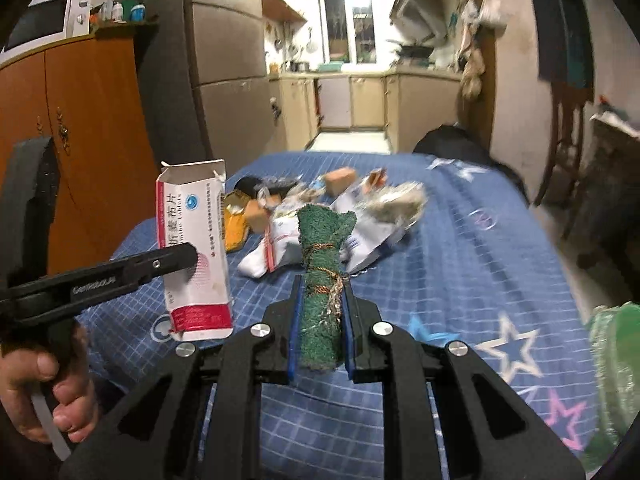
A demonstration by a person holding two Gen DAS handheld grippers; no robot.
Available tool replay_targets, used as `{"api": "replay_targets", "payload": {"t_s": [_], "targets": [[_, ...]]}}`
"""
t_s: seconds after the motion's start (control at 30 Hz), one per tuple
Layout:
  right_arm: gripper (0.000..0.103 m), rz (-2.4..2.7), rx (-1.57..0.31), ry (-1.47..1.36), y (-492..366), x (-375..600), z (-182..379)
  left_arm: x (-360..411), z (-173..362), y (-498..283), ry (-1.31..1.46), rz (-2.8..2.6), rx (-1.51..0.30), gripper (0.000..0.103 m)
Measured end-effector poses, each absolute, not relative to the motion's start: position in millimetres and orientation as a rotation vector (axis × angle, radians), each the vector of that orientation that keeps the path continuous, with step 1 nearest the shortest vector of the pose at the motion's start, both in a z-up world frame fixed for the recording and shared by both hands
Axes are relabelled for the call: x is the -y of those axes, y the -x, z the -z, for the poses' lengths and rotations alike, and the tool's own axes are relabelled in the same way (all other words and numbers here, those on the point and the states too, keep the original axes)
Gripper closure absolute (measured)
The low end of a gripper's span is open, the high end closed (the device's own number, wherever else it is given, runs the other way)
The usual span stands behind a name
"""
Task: Collect trash
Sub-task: 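Carry the white box and green scrubber over the green trash bin with both tools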
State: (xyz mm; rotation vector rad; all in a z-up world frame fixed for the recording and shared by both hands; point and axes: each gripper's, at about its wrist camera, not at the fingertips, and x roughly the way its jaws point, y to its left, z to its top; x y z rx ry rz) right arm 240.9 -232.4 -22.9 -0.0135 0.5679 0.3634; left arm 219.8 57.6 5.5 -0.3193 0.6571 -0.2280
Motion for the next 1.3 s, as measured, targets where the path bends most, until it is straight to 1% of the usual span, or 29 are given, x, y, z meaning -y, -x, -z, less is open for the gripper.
{"api": "replay_targets", "payload": {"t_s": [0.13,0.3,0.63,0.83,1.0,1.17,1.3], "targets": [[0.088,-0.292,-0.522,0.014,-233,256,11,-36,-21,-211,0.288,0.268,-0.624,0.088],[0.088,-0.185,-0.475,0.015,-223,296,-7,10,-49,-216,0.229,0.338,-0.579,0.088],[0.088,0.08,-0.418,-0.018,-208,417,-41,162,-92,-223,0.074,0.554,-0.505,0.088],[0.088,0.232,-0.432,-0.046,-202,492,-48,257,-99,-223,0.0,0.699,-0.503,0.088],[0.088,0.307,-0.468,-0.073,-204,542,-44,319,-100,-225,-0.032,0.772,-0.513,0.088],[0.088,0.339,-0.514,-0.122,-207,583,-33,384,-94,-234,-0.06,0.841,-0.565,0.088],[0.088,0.348,-0.57,-0.157,-207,604,-21,427,-80,-251,-0.092,0.88,-0.63,0.088]]}}
